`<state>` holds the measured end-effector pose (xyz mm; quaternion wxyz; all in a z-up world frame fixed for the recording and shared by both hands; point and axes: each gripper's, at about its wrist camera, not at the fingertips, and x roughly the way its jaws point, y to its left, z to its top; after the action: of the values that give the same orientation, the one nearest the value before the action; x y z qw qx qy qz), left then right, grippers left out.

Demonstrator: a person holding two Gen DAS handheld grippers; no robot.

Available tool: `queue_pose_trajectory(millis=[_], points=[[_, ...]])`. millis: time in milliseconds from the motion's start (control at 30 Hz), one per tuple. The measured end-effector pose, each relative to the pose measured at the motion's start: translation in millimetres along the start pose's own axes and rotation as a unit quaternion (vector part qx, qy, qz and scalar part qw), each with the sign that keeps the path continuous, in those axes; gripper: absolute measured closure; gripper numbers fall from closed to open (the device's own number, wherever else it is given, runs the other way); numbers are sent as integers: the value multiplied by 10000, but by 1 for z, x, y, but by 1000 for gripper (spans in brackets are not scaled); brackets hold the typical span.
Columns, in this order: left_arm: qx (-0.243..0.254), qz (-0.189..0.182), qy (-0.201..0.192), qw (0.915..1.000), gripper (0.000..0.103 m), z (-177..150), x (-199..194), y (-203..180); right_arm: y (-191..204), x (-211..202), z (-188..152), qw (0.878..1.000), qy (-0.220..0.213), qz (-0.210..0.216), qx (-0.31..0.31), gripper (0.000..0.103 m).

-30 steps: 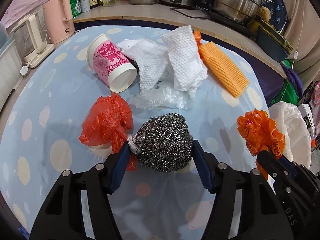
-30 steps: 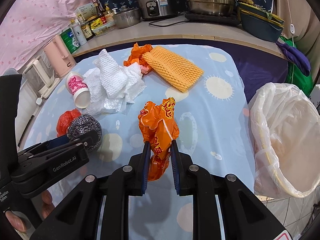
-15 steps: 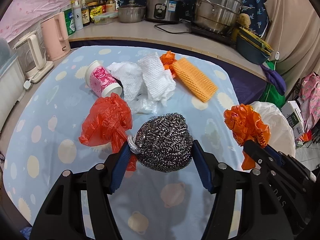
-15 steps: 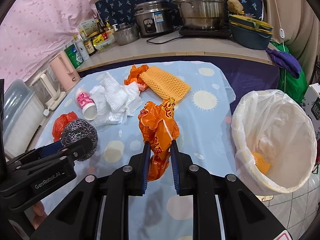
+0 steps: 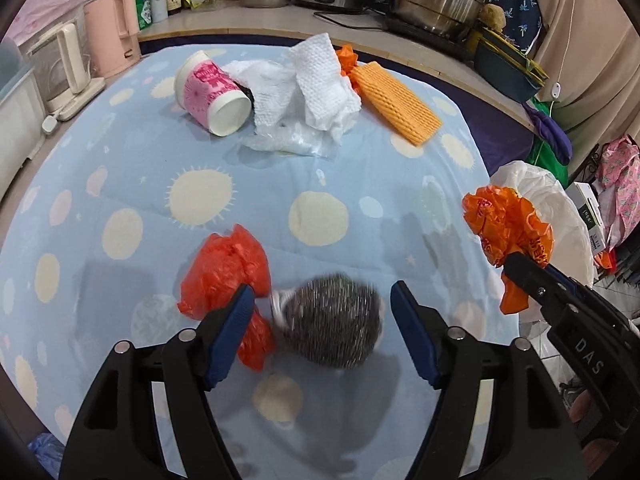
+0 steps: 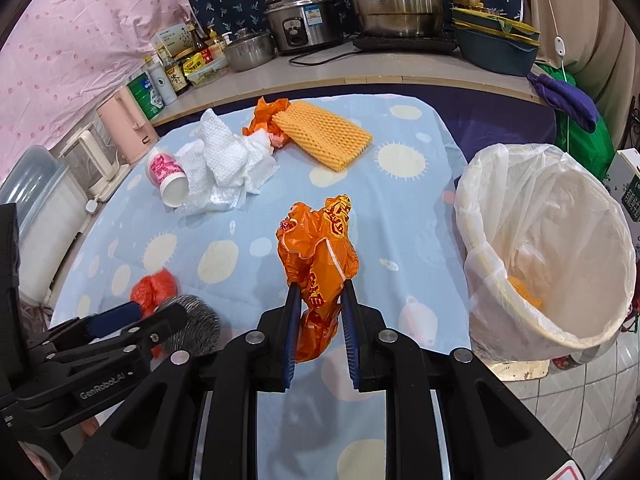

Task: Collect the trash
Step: 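Carry scrubber and wrapper over the bin and open both tools to drop them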

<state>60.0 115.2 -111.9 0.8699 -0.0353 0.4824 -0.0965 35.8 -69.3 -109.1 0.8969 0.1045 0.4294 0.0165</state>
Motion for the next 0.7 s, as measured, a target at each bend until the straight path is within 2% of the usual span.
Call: queue_pose_trajectory(millis=[100, 267, 367, 433, 567, 700], points=[[51, -27, -156, 9999, 28, -3, -12, 2, 0, -1, 0, 10000, -15, 10, -5, 84], [215, -91, -156, 9996, 28, -10, -15, -7, 4, -2, -2, 10000, -12, 36, -24, 84], [259, -138, 12, 9996, 31, -15, -4, -10, 3, -1, -2, 10000, 13, 53, -17, 84], [275, -127, 134, 9995, 38, -17, 6, -11, 2, -1, -2, 10000, 24, 56, -8, 84], [176, -48, 350, 9992, 40, -20, 24, -8, -1, -1, -2, 10000, 33, 62, 23, 84], [110, 3, 350, 9993, 40, -17, 33, -6, -4, 0, -3, 10000, 38, 65, 54, 84]])
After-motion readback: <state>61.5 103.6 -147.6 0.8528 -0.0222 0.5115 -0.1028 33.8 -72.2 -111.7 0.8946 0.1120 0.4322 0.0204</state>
